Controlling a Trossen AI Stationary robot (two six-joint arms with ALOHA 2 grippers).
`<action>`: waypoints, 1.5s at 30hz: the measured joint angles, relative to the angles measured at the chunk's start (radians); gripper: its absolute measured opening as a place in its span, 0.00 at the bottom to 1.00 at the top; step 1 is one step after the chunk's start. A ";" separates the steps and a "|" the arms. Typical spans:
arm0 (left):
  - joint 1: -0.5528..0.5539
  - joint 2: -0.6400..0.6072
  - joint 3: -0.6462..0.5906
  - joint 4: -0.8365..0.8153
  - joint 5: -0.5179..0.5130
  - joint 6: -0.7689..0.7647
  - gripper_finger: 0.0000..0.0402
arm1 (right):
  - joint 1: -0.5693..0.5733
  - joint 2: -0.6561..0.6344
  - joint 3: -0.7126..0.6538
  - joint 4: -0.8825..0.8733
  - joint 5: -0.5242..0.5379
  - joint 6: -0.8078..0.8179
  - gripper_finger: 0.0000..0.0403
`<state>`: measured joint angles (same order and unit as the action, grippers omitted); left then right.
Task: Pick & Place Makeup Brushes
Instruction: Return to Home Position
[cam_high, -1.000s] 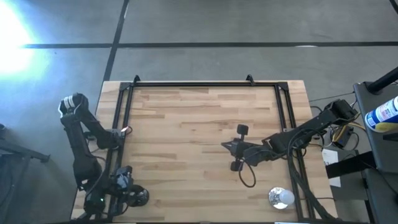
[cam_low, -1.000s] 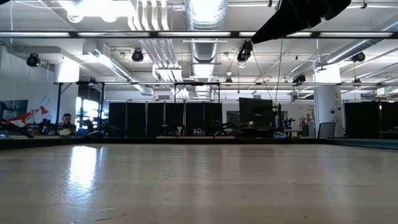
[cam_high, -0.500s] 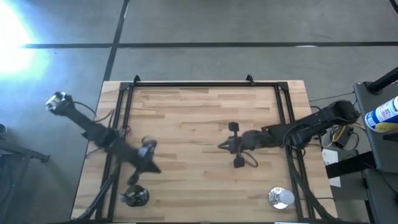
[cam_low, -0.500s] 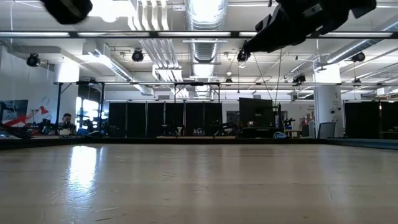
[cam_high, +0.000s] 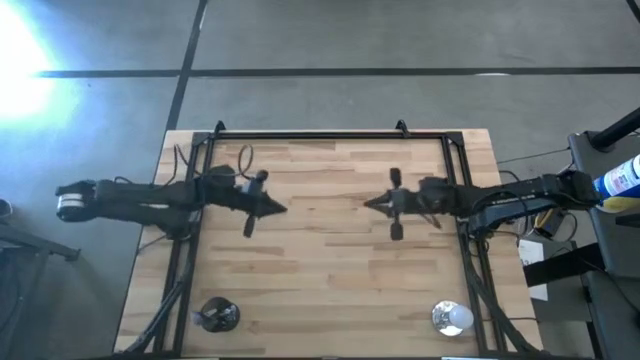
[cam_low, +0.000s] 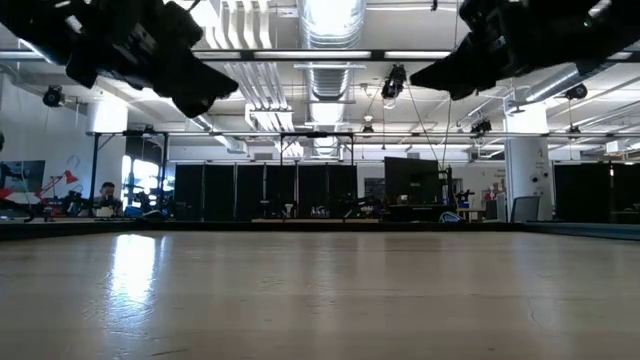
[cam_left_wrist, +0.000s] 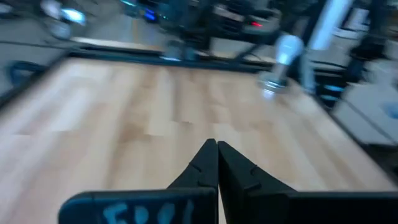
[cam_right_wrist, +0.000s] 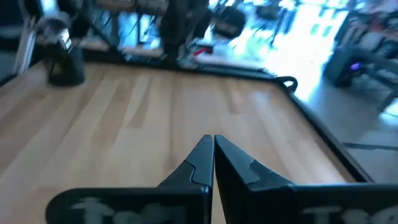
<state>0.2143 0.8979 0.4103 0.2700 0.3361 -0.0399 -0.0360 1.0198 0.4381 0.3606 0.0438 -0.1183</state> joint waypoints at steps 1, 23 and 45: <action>0.011 -0.001 -0.017 0.029 -0.022 0.002 0.00 | -0.015 -0.033 -0.031 0.023 -0.001 0.010 0.02; 0.018 -0.432 -0.339 0.149 -0.327 -0.011 0.00 | -0.116 -0.978 -0.386 -0.360 0.042 0.119 0.02; 0.015 -0.871 -0.401 -0.262 -0.326 -0.048 0.00 | -0.111 -1.020 -0.429 -0.348 -0.037 0.157 0.02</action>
<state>0.2295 0.0268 0.0094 0.0082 0.0103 -0.0875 -0.1470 -0.0002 0.0086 0.0127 0.0065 0.0382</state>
